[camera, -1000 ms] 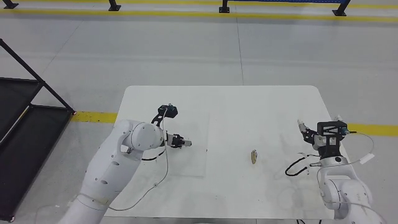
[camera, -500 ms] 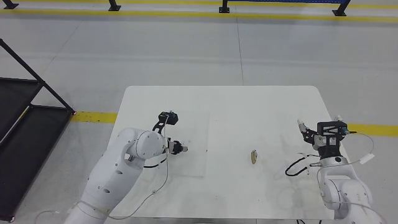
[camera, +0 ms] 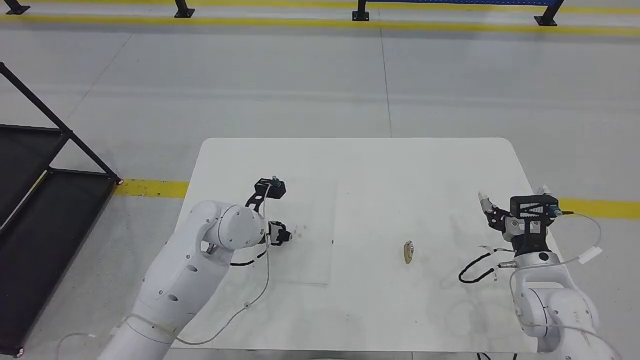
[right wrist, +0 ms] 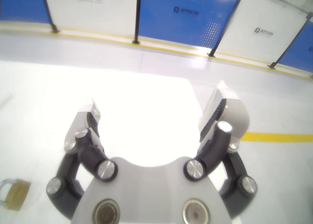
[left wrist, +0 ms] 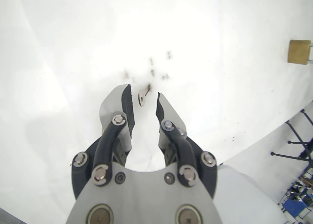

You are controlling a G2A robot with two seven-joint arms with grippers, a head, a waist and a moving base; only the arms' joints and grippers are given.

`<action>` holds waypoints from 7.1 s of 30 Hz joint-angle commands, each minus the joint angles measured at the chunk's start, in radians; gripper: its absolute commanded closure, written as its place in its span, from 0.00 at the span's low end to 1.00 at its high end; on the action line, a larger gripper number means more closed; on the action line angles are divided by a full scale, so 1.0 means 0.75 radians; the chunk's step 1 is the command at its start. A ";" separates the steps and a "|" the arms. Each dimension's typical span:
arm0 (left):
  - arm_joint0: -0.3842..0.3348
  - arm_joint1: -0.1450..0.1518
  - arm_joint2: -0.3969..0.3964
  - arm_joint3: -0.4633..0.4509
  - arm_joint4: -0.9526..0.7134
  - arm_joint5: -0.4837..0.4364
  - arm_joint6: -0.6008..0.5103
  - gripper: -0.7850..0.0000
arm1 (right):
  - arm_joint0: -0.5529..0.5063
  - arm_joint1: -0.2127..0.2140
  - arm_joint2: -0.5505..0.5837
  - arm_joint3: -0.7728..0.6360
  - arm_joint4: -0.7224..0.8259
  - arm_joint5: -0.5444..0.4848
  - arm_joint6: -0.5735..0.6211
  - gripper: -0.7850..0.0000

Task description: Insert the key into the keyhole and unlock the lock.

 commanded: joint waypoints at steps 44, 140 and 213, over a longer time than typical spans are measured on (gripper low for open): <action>0.215 0.055 -0.439 0.049 -1.274 -0.660 0.046 1.00 | 0.000 0.000 0.000 0.000 0.000 0.000 0.000 0.00; 0.137 0.071 -0.466 0.370 -1.774 -0.798 -0.151 1.00 | 0.651 -0.085 -0.740 -0.054 0.185 0.234 2.048 0.00; 0.137 0.071 -0.466 0.370 -1.774 -0.798 -0.151 1.00 | 0.567 0.022 -0.531 0.253 1.916 -0.140 1.404 1.00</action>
